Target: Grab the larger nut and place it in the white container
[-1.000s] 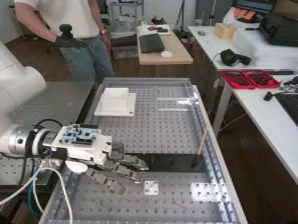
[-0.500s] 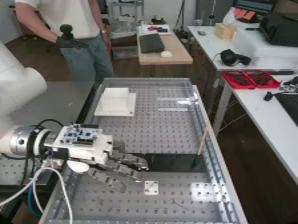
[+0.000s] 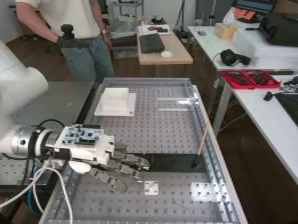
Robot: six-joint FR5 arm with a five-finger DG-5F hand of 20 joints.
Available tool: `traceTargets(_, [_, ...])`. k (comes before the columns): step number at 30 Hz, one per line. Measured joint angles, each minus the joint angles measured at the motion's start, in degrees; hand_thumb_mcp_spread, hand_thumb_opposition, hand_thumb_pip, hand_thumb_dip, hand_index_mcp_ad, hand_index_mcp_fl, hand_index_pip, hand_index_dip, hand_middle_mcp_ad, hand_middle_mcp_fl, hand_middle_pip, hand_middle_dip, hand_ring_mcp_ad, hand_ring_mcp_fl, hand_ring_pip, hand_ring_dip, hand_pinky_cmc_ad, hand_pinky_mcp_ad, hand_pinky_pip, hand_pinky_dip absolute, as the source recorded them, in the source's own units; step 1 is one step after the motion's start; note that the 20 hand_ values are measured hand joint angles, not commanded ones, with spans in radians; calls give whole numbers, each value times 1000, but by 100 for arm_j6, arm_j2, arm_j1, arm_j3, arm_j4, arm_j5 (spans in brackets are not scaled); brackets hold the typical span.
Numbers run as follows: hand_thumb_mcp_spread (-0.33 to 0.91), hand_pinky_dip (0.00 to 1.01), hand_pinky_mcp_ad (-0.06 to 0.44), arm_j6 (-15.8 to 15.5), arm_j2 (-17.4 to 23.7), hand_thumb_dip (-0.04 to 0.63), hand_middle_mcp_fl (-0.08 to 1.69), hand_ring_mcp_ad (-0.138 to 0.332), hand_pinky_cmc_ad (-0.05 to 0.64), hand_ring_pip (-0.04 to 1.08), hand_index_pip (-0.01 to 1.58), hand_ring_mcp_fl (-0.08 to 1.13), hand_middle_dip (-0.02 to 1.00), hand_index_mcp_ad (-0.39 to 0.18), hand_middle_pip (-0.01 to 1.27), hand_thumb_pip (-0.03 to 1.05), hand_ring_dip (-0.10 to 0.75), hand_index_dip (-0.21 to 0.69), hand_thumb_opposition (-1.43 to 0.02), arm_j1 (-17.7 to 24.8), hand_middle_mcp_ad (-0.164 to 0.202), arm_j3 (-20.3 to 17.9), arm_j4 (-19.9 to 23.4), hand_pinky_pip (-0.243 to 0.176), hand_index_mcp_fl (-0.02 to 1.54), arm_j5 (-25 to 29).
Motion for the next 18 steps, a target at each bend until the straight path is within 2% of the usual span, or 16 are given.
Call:
traceTargets(5, [316, 651, 295, 1, -15, 204, -12, 145, 361, 187, 1525, 3, 187, -133, 119, 747, 136, 87, -857, 3, 63, 21, -16, -91, 265, -13])
traceTargets(16, [319, 649, 295, -21, 30, 204, -10, 140, 367, 183, 1522, 7, 187, -126, 120, 719, 136, 66, -866, 34, 63, 116, -55, -91, 332, -88])
traceTargets(18, [319, 649, 295, -37, 35, 204, -10, 143, 347, 187, 1520, 3, 187, -126, 120, 719, 136, 63, -869, 40, 63, 142, -81, -91, 332, -117])
